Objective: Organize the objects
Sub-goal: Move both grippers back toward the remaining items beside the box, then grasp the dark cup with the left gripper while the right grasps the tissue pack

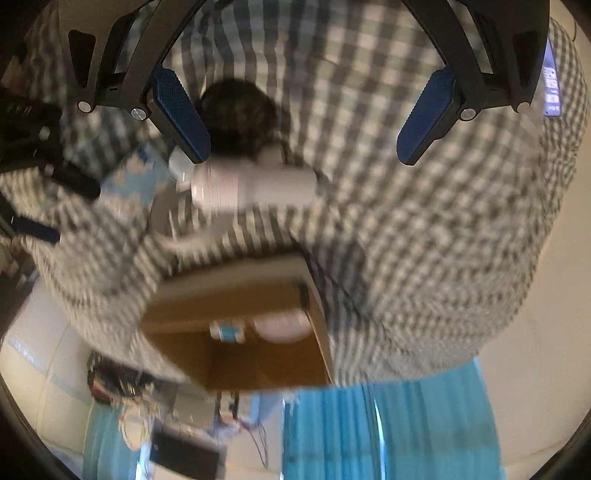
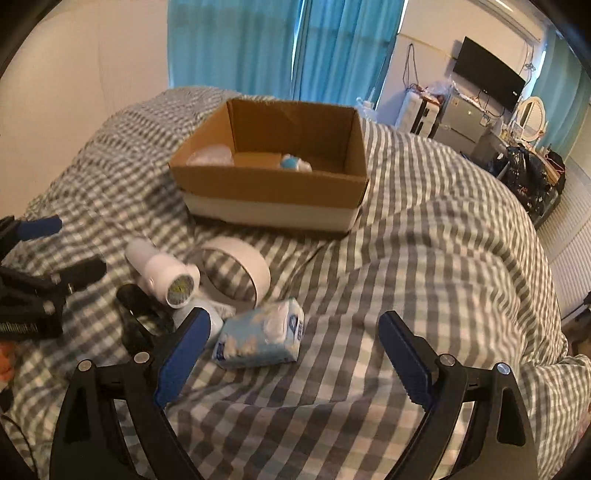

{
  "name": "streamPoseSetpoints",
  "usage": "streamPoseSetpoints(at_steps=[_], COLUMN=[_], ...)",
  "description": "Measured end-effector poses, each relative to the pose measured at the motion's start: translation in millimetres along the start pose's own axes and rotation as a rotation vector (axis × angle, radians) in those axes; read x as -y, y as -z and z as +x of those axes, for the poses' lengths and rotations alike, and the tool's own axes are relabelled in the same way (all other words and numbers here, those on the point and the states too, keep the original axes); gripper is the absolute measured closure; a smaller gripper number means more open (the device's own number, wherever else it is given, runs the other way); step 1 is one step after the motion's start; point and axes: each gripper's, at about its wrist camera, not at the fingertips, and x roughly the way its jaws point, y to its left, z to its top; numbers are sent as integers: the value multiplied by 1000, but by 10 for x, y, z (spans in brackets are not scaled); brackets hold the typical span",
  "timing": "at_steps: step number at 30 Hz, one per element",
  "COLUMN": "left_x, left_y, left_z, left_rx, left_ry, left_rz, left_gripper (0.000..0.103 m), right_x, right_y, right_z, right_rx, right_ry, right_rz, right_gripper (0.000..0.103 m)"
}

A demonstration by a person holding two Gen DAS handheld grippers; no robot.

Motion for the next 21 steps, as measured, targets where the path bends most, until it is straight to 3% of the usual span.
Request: streamPoseSetpoints(at_steps=[5, 16, 17, 20, 21], left_x=[177, 460, 475, 461, 444], left_y=[216, 226, 226, 236, 243], left_z=[150, 468, 497, 571, 579], left_rx=[-67, -138, -139, -165, -172], left_ry=[64, 148, 157, 167, 176], left_rz=[34, 114, 121, 115, 107], left_gripper=[0, 0, 2, 26, 26], right_x=[68, 52, 51, 45, 38], right_y=[91, 113, 114, 117, 116], right_z=[87, 178, 186, 199, 205], right_rx=[-18, -33, -35, -39, -40], right_ry=[-15, -27, -28, -28, -28], right_rz=[29, 41, 40, 36, 34], right_gripper=[10, 10, 10, 10, 10])
